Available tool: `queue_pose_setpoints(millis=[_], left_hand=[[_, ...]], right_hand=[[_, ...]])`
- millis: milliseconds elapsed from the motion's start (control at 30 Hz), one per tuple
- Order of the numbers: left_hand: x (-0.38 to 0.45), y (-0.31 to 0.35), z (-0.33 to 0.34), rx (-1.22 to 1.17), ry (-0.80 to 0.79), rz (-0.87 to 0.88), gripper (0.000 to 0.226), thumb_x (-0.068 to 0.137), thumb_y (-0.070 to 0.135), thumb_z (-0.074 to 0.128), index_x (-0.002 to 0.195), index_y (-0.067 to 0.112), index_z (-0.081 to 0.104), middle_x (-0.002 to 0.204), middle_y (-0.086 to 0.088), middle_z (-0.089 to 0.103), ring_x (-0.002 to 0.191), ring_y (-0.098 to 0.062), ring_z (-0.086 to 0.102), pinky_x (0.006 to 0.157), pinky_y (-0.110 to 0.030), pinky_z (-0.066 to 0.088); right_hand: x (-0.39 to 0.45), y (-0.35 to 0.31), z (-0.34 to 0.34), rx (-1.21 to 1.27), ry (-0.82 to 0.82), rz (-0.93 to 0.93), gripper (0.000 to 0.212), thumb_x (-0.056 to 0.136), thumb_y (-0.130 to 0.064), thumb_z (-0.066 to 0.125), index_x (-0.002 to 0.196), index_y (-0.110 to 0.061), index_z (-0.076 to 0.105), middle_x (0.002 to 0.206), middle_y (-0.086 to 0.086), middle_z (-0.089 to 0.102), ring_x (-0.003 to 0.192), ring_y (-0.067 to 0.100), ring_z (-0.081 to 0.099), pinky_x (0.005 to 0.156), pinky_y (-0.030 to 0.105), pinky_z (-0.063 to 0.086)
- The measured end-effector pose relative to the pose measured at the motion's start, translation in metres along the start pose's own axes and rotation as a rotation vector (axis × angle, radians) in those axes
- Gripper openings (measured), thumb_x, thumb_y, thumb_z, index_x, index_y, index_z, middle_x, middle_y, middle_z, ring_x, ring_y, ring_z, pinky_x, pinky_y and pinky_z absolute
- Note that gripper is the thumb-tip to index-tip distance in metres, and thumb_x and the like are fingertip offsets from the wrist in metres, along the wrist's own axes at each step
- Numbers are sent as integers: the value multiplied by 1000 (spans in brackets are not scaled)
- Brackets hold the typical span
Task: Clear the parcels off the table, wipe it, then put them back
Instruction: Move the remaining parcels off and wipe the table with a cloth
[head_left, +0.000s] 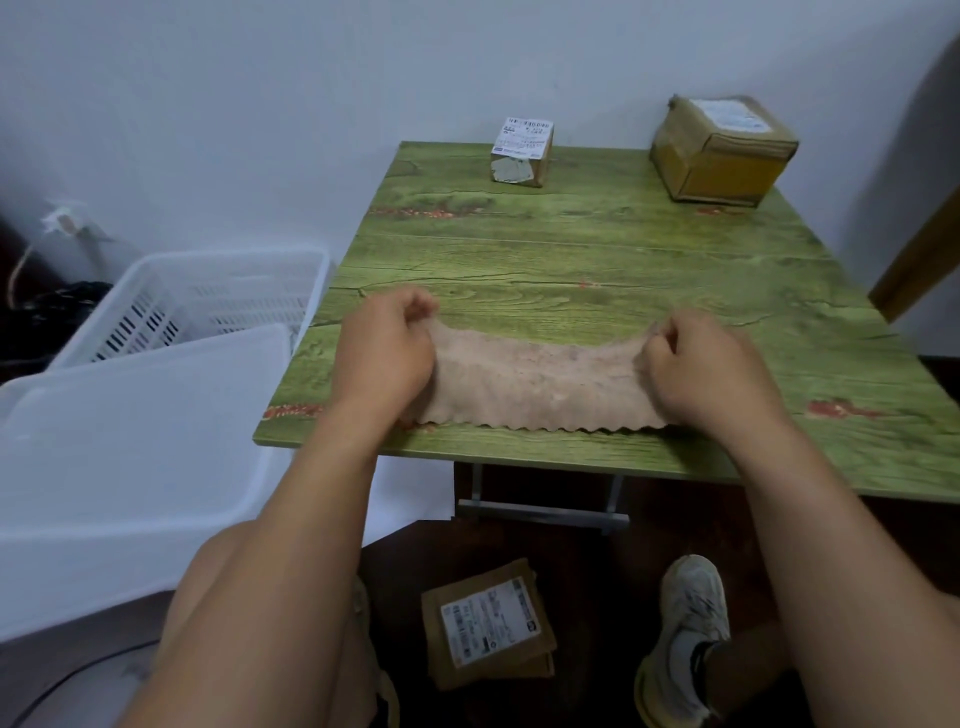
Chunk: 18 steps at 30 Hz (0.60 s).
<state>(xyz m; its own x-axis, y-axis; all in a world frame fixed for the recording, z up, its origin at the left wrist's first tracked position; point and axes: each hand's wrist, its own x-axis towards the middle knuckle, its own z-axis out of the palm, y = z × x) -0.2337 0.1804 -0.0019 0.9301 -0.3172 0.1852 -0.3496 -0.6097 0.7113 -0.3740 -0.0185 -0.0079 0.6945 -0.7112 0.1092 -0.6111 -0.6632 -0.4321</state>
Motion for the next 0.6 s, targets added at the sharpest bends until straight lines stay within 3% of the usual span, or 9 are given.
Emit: queue_pose_setpoints(millis=[100, 167, 233, 333, 433, 500, 600], left_hand=[[1, -6, 2, 133, -18, 43, 35, 89, 3, 46, 108, 21, 70, 119, -3, 65, 109, -26, 58, 89, -31, 42], [1, -7, 3, 258, -4, 57, 30, 92, 11, 47, 111, 22, 68, 122, -6, 57, 116, -30, 48, 91, -39, 42], [0, -5, 4, 283, 13, 114, 29, 93, 15, 47, 113, 20, 67, 120, -6, 52, 120, -28, 40, 93, -37, 37], [-1, -2, 8, 212, -32, 210, 25, 94, 17, 49, 111, 19, 68, 116, -1, 56, 114, -23, 46, 89, -30, 34], [-1, 0, 10, 124, -66, 208, 22, 93, 18, 53, 108, 19, 69, 111, 2, 64, 91, -15, 55, 78, -25, 36], [-1, 3, 8, 95, -66, 192, 21, 92, 18, 53, 105, 19, 70, 103, 4, 66, 77, -11, 53, 72, -24, 36], [-3, 4, 6, 105, -130, 192, 19, 92, 19, 55, 103, 19, 71, 96, 4, 66, 74, -11, 55, 69, -25, 39]], right_hand=[[0, 2, -1, -161, -45, 35, 17, 93, -28, 45, 88, -13, 52, 91, 14, 58, 78, 30, 44, 65, 36, 37], [-1, -1, -4, -236, -45, 48, 17, 91, -30, 47, 91, -13, 51, 89, 11, 55, 78, 29, 45, 64, 36, 37], [-4, -6, -6, -271, 5, -1, 19, 92, -31, 48, 96, -13, 50, 90, 9, 53, 80, 29, 46, 64, 35, 35], [-9, -17, -4, -202, 59, -186, 24, 94, -35, 50, 103, -14, 55, 98, 6, 55, 89, 26, 49, 67, 33, 33], [-17, -31, 5, -33, -89, -351, 38, 94, -46, 51, 122, -21, 58, 100, -4, 50, 91, 16, 46, 75, 32, 37], [-22, -39, 12, -44, -223, -409, 51, 93, -55, 49, 136, -30, 49, 103, -6, 45, 96, 15, 45, 78, 32, 39], [-24, -45, 23, -149, -326, -432, 56, 93, -61, 44, 142, -35, 42, 101, -5, 37, 106, 20, 47, 80, 34, 39]])
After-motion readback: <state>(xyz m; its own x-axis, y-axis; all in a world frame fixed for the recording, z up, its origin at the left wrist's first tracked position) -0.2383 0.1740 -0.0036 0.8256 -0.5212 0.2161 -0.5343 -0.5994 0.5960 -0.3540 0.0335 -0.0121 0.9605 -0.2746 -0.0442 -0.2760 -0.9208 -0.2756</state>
